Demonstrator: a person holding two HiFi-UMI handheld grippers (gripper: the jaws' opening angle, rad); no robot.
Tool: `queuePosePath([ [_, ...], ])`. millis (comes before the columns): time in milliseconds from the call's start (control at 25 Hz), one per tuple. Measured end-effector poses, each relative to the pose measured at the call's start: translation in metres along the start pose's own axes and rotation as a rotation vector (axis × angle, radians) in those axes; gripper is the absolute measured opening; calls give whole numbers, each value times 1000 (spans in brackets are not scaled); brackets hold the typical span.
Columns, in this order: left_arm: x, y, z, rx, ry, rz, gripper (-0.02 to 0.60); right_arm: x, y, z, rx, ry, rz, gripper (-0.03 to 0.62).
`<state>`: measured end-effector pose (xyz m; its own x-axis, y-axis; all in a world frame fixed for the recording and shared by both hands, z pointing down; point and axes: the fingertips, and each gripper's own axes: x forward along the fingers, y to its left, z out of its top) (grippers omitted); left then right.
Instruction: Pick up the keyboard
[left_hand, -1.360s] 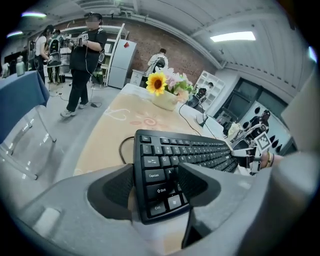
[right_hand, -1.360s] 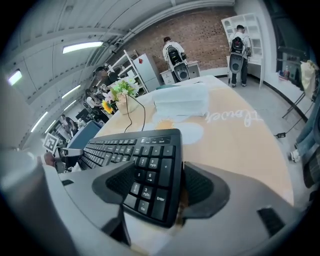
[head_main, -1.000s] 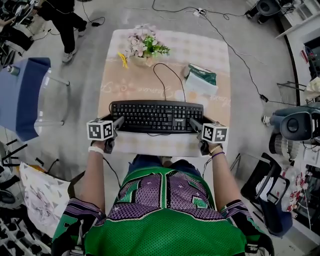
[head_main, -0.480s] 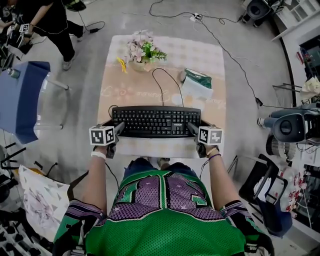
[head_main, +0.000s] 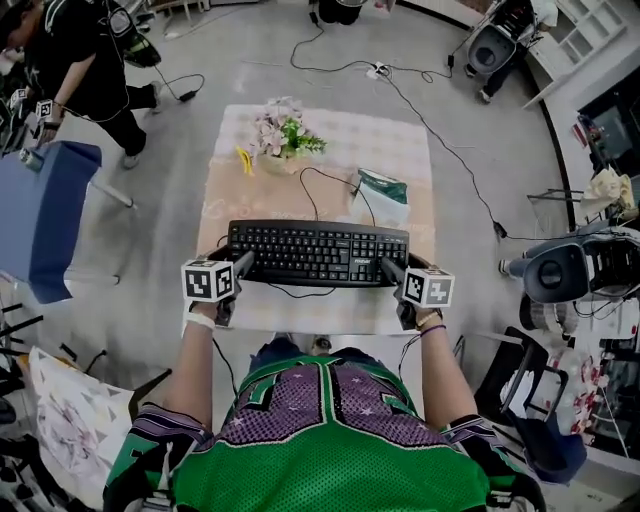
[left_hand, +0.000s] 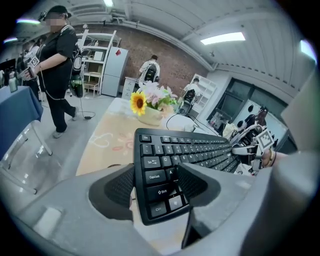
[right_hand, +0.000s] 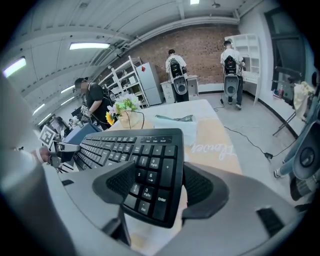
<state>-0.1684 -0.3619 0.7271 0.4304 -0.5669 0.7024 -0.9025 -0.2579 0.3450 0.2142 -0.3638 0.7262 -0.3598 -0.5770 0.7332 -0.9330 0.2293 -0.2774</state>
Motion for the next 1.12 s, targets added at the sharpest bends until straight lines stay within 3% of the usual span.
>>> queuePosePath([
  [680, -90, -49, 99, 160, -245, 7, 270, -90, 33, 84, -73, -281, 1, 291],
  [1120, -183, -97, 196, 310, -523, 42, 270, -167, 61, 166, -124, -523, 17, 293],
])
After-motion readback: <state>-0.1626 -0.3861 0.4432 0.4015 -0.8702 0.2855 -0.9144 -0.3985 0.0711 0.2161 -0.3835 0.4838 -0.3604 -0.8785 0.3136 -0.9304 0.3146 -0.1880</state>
